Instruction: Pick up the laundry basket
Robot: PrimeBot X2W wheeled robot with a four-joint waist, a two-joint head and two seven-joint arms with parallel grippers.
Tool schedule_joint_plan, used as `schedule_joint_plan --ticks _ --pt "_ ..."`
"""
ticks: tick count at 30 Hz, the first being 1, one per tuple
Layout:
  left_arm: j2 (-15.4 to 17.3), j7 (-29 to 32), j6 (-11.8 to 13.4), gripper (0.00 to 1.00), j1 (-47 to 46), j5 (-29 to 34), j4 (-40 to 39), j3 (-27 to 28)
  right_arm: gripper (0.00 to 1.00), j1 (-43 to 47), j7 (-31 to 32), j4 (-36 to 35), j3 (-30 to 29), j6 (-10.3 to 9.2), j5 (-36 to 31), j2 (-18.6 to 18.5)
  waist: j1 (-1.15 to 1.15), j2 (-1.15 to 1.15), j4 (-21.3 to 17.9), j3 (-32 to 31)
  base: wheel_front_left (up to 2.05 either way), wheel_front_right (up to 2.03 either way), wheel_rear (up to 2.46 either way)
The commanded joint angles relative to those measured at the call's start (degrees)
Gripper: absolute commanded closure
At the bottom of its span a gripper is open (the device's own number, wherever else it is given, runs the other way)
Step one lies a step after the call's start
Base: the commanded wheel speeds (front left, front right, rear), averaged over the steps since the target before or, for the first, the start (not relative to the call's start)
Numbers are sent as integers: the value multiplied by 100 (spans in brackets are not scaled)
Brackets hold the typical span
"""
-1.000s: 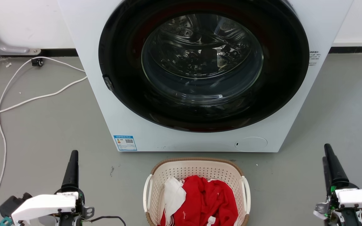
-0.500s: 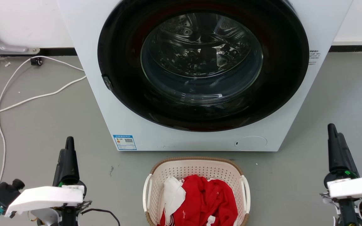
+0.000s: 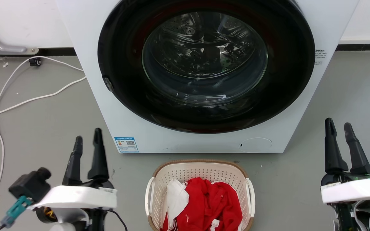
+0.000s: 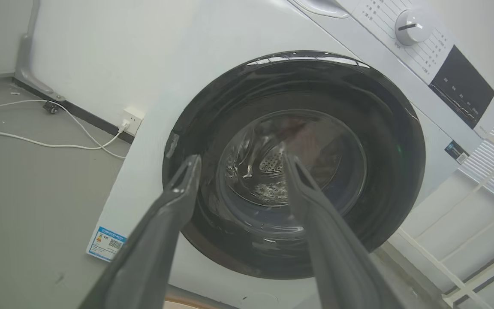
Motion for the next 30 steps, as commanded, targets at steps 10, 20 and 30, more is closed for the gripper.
schedule_joint_plan --ticks 10,20,30 --pt "525 -192 625 0 -116 1091 -272 -895 0 64 -189 -151 88 12 -1015 -9 0 0 -18 22 0 0 0" --pt "951 -340 1253 0 -178 1559 -100 -1663 0 229 -338 172 -10 12 -1789 -6 0 0 -39 -1 0 0 0" --pt "1126 -478 1464 0 -200 1907 4 -2073 0 260 -478 437 -21 12 -2451 -4 0 0 -56 7 0 0 0"
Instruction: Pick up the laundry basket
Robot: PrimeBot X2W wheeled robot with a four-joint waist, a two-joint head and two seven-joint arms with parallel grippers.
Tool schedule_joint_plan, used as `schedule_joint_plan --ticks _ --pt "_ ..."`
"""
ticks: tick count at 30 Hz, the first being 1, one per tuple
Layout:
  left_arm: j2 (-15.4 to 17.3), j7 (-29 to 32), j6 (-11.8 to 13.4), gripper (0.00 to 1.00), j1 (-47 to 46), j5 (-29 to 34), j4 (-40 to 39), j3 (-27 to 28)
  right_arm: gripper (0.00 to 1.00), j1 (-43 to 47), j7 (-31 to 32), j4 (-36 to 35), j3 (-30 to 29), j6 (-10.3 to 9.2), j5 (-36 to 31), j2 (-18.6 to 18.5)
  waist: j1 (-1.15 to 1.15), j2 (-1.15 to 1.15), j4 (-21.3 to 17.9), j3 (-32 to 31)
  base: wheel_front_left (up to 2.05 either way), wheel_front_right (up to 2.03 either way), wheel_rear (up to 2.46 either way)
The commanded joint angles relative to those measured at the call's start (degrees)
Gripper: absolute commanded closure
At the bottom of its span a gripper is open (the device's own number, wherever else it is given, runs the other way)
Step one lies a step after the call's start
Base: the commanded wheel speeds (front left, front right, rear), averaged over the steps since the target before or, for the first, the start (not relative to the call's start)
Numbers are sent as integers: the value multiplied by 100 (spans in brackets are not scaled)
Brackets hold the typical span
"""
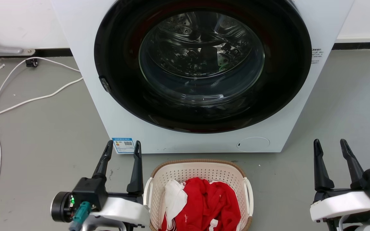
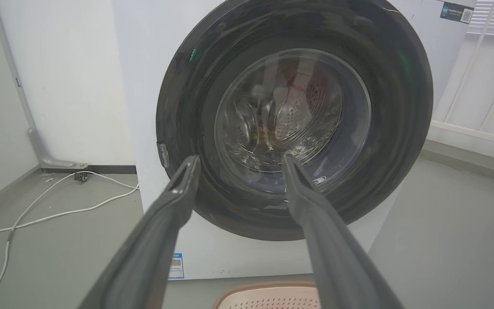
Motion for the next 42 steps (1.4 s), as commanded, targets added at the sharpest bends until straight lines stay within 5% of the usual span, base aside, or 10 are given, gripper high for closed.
schedule_joint_plan --ticks 1,16,29,42 --pt "48 -45 26 0 -96 126 -37 -44 0 -30 -42 -39 5 10 -89 -5 0 0 -2 0 0 0 0" --pt "-85 -230 -125 0 86 468 -68 -30 0 34 -237 -150 65 6 -669 -1 0 0 -18 -1 0 0 0" --pt "-721 -370 -1323 0 469 779 224 752 0 104 -368 99 -14 6 -446 3 0 0 -19 -22 0 0 0" --pt "-999 -480 -1695 0 570 1496 493 1077 0 133 -470 165 46 6 -823 5 0 0 -21 -10 0 0 0"
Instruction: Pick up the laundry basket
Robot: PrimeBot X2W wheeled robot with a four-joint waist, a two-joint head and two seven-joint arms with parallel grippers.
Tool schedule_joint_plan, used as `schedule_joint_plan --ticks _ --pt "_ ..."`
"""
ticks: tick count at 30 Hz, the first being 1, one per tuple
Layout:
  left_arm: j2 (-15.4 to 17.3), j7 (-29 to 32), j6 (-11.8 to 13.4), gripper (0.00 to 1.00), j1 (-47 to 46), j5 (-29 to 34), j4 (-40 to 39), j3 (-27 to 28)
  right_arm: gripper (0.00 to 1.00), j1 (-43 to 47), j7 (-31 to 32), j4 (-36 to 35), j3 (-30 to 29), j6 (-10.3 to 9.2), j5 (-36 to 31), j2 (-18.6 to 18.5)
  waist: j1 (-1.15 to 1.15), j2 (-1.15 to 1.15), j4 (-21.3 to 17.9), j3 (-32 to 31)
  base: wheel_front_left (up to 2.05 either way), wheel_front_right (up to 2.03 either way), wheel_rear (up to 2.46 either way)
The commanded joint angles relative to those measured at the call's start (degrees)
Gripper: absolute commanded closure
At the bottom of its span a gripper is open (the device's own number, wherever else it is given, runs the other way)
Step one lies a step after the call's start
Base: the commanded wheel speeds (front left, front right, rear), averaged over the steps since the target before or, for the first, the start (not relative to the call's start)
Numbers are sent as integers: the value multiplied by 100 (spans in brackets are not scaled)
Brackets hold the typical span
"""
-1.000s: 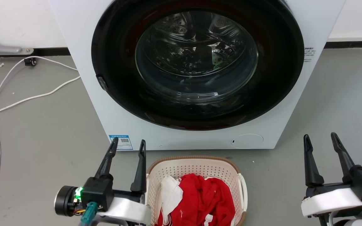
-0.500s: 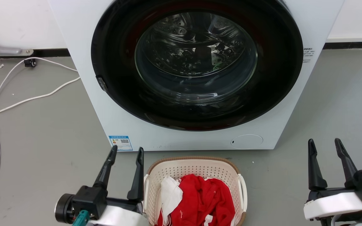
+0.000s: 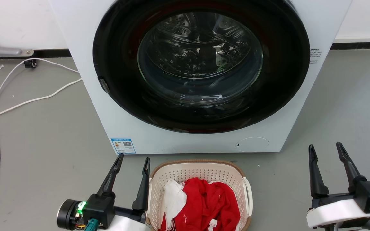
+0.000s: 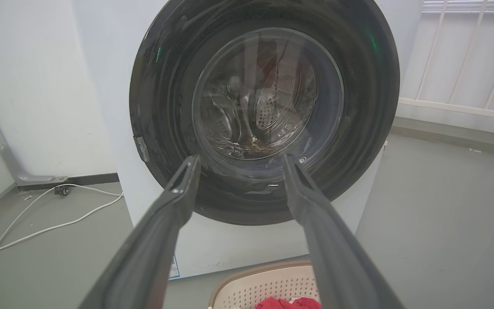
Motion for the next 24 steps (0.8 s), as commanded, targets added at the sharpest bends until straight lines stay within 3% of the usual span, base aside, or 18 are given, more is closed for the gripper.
schedule_joint_plan --ticks 1,24 --pt "-18 -42 -27 0 56 -11 31 55 0 47 -13 18 6 -2 6 5 0 0 4 -1 0 0 0" --pt "-99 -36 -113 0 24 -69 113 219 0 3 -12 97 50 -2 147 5 0 0 53 12 0 0 0"
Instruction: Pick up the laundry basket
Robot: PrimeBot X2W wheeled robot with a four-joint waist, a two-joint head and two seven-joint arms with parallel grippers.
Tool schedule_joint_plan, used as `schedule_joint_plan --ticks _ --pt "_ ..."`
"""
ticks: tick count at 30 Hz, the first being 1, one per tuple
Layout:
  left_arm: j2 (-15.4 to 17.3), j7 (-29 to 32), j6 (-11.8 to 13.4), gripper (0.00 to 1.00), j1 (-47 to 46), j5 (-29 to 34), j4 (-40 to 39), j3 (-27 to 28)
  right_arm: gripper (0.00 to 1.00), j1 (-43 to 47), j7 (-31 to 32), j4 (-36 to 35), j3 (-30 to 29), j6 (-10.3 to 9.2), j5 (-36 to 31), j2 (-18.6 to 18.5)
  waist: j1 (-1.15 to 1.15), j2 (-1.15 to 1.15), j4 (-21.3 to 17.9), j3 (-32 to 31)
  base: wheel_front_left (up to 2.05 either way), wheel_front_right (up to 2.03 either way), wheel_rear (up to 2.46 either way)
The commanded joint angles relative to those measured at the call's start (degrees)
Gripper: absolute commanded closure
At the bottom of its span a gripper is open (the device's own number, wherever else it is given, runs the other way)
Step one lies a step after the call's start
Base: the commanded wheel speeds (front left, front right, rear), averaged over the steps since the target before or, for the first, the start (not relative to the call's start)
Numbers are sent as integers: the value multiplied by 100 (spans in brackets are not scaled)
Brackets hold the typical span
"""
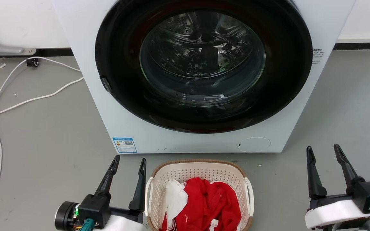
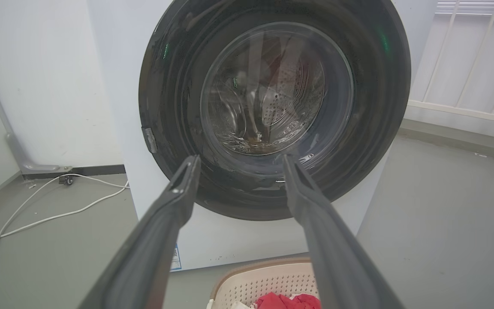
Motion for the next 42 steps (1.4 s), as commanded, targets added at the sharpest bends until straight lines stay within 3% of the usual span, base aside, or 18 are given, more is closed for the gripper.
schedule_joint_plan --ticks 1,12,21,23,30,42 --pt "-5 -29 19 0 6 -19 8 1 0 7 -12 14 4 -2 30 5 0 0 2 0 0 0 0" --pt "-5 -23 94 0 -122 16 102 16 0 -192 -12 172 61 -2 160 5 0 0 -33 325 0 0 0" --pt "-5 -23 18 0 -891 187 727 49 0 -902 33 513 34 -2 30 7 0 0 -49 1524 0 0 0" --pt "-1 -23 -30 0 -1165 -72 849 132 0 -1151 61 648 62 -2 -9 5 0 0 -69 1852 0 0 0" --pt "173 -22 -195 0 -2049 52 1700 225 0 -1991 79 1376 161 -2 9 4 0 0 -129 2747 0 0 0" --pt "486 -22 -292 0 -3454 59 3600 131 0 -3346 352 3361 297 -2 334 4 0 0 -114 3868 0 0 0"
